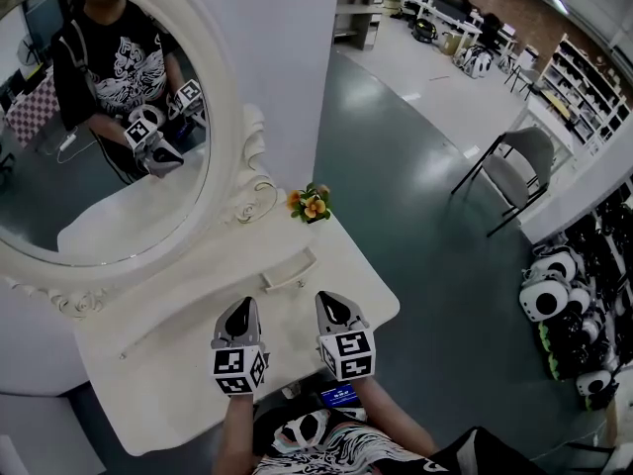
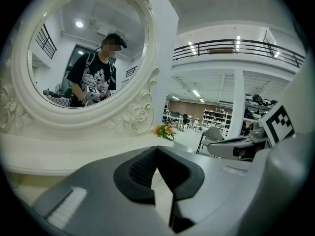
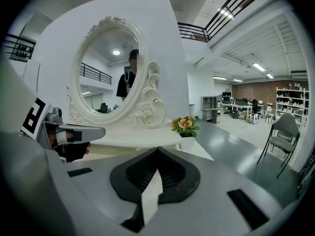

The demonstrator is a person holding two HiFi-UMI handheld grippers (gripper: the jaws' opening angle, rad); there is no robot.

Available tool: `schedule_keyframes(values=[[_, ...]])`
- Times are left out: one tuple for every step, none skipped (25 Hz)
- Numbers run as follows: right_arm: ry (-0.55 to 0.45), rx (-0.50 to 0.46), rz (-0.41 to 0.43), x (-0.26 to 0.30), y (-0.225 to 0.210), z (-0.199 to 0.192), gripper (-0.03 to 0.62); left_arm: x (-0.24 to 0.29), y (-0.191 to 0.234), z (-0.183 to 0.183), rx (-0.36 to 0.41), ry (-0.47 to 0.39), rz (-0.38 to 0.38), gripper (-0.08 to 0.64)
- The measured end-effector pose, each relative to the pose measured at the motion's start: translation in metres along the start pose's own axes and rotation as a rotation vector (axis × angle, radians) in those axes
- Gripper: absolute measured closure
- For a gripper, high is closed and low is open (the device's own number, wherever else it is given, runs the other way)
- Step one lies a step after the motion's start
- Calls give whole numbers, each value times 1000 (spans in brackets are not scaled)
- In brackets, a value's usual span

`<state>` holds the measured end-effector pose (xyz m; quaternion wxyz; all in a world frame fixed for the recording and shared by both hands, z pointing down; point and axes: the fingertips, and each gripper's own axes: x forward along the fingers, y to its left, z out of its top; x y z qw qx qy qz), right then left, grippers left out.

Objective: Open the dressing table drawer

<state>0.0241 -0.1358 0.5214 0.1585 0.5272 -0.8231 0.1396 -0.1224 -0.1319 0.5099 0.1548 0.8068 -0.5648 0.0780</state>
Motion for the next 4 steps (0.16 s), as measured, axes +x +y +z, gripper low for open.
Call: schedule_keyframes(values=[[-2,1,4,1,1,1,592,0,2,1,-1,-1,2,558],[-6,2,10,2,2,3,592,0,3,2,-1,-3,5,558],[-10,3,16,3,3,4,592,0,5,3,-1,-5,8,558],[-13,5,22,3,5,6,592,-1,7,4,-1,-7,12,558]])
